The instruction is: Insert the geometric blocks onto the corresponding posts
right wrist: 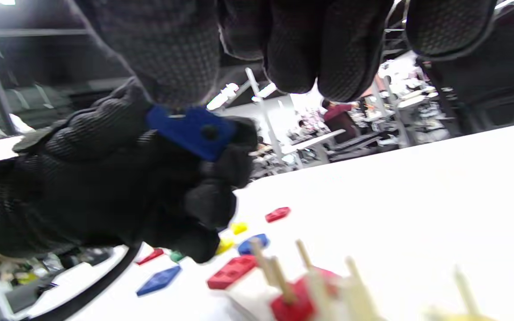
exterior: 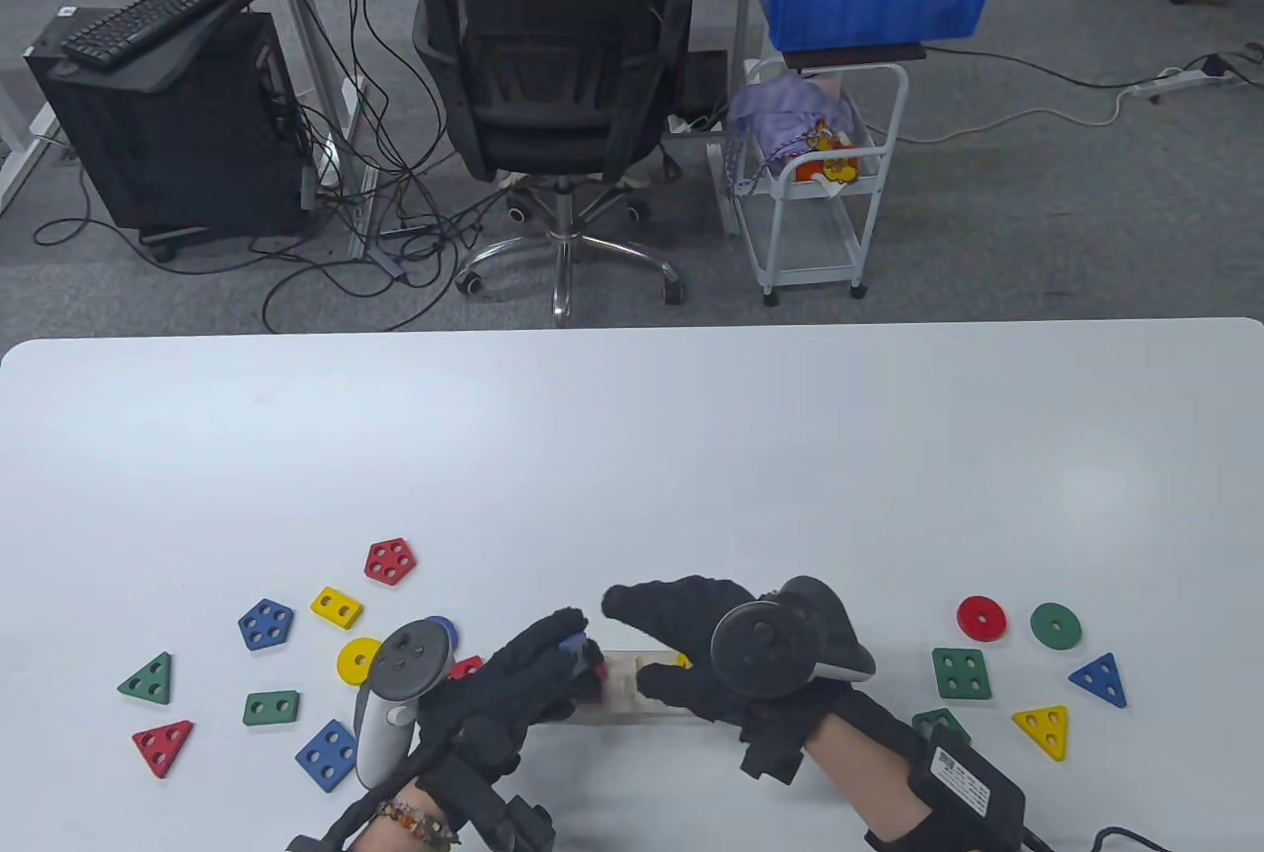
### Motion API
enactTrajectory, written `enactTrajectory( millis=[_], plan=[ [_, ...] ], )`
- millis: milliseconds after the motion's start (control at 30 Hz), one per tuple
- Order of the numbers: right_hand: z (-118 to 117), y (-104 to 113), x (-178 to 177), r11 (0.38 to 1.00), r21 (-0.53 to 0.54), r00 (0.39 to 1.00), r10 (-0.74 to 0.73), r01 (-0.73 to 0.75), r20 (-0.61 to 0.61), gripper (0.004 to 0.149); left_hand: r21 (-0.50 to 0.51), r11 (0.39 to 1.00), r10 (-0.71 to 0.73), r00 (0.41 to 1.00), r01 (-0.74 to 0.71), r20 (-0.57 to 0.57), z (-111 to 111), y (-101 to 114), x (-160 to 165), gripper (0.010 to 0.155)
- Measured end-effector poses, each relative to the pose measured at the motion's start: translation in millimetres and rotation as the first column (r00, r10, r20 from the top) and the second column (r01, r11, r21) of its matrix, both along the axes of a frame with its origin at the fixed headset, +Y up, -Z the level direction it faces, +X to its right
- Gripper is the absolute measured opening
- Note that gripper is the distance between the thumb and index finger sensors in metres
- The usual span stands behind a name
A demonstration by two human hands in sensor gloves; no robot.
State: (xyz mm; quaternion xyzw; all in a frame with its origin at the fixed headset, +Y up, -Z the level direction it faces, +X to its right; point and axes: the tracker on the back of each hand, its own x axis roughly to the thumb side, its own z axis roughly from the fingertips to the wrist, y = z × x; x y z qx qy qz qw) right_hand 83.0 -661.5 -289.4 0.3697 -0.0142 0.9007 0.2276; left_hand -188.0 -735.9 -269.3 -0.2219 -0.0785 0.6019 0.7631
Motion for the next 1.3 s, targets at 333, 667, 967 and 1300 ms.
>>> enactTrajectory(
  millis=[333,667,967,1300],
  plan=[
    [0.8,-10.6,132.7,0.988,-0.147,0.924,0.099,-0.047,0.369,0.066,0.288,0.684,-0.676,0.731,0.670,-0.097,-13.9,16.0,2.6,0.072],
    [12.8,-49.4,195.6,0.962,-0.271,0.832,0.166,-0.020,0.530,0.063,0.486,0.254,-0.893,0.395,0.836,-0.214,-14.6,9.1,44.1,0.071],
    [12.9,-57.5,197.1,0.948,-0.314,0.816,0.220,-0.049,0.535,0.063,0.481,0.218,-0.907,0.358,0.849,-0.222,-16.3,6.8,54.0,0.071],
    [12.6,-61.1,191.6,0.938,-0.339,0.821,0.244,-0.067,0.515,0.062,0.472,0.204,-0.920,0.333,0.858,-0.208,-17.9,3.1,52.7,0.072]
  ],
)
